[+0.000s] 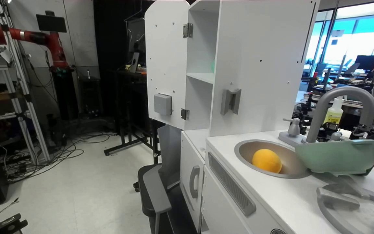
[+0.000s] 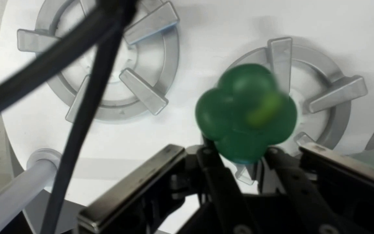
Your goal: Open the door of the top cabinet then put the green plushie and the green pepper in the top compartment of the open cabinet
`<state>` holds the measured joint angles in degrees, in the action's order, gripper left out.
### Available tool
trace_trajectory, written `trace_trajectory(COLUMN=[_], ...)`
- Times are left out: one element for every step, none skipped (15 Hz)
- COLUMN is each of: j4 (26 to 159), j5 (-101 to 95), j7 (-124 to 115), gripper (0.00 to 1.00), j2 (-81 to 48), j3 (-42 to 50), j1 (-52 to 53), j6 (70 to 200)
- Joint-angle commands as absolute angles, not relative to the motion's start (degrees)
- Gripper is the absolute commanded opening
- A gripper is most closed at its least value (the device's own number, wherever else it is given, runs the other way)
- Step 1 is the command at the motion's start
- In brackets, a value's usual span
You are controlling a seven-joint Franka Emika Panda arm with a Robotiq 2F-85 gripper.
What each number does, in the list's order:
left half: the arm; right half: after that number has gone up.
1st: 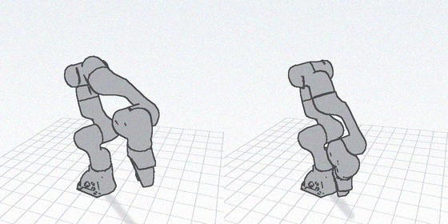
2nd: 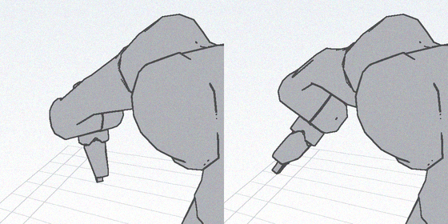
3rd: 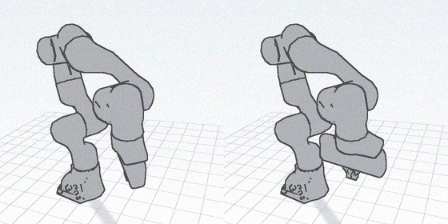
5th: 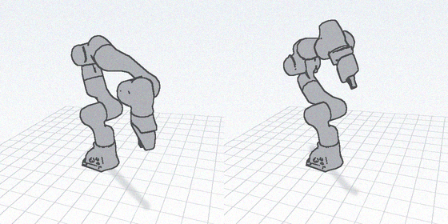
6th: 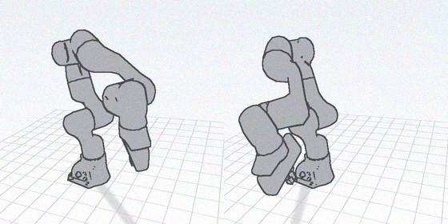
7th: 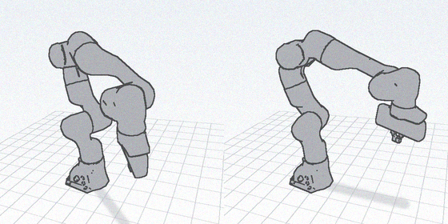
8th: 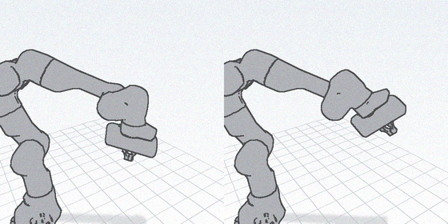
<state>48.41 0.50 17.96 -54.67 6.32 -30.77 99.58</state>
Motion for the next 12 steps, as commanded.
trace_trajectory(j4=[47.1,46.7,47.1,47.0,47.4,47.6,48.6,48.9,48.9,50.2,50.8,51.6], j5=[0.9,0.6,1.1,1.0,0.6,0.6,0.7,0.5,0.5,1.0,1.0,0.5], j7=[18.9,18.2,19.0,19.3,18.3,18.7,19.7,19.0,19.1,20.9,21.4,21.9], gripper=[0.06,0.06,0.06,0.06,0.06,0.06,0.06,0.06,0.06,0.06,0.06,0.06], j2=[-54.2,-53.2,-54.2,-53.8,-52.2,-51.7,-51.5,-49.8,-49.0,-47.7,-46.5,-44.4], j3=[5.7,5.8,5.4,5.1,5.0,4.7,4.5,4.3,4.0,3.7,3.4,3.1], j1=[-30.7,-29.8,-30.3,-30.0,-28.8,-28.3,-28.3,-27.0,-26.2,-26.8,-26.0,-24.4], j6=[97.5,95.9,98.1,97.9,96.9,97.1,98.8,97.9,97.5,98.6,98.5,97.1])
